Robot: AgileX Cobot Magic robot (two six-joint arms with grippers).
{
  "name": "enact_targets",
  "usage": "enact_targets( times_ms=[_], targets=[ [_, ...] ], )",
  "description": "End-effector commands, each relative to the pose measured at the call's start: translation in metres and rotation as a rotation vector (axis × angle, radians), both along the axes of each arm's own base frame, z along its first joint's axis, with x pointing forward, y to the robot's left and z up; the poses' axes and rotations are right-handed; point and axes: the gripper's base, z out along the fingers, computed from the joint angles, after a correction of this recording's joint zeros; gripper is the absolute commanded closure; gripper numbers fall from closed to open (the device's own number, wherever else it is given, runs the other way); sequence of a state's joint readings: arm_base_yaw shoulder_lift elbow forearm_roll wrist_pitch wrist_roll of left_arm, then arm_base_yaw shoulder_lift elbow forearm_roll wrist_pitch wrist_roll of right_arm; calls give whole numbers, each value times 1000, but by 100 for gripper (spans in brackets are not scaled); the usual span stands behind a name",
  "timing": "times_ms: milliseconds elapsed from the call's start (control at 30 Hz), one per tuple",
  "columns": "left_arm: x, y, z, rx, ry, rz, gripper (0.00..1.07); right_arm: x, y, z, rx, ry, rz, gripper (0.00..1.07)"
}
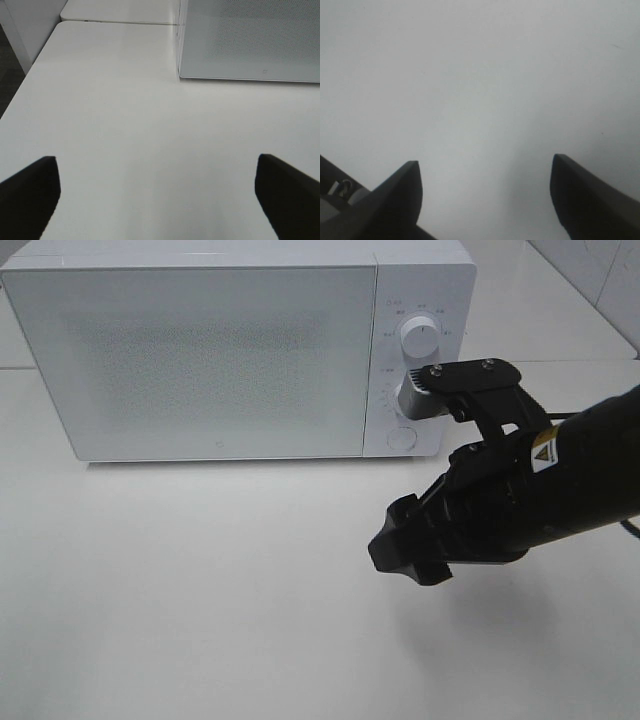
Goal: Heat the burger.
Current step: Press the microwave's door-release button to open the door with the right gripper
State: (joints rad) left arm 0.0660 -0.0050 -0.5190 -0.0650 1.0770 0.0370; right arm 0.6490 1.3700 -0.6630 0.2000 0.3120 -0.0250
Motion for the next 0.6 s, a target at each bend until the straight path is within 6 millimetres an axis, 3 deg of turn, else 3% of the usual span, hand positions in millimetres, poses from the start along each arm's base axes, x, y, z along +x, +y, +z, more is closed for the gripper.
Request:
enact_targets(
  times_ms=[33,267,600],
  targets=[
    [0,0,0,-4,-12,-1,9,-2,-5,11,-58,24,25,38],
    [0,0,0,-4,-12,-1,9,-21,-21,39,-99,19,63,38],
    [0,0,0,-4,-12,-1,9,-45,-39,62,-88,26,32,38]
  ],
)
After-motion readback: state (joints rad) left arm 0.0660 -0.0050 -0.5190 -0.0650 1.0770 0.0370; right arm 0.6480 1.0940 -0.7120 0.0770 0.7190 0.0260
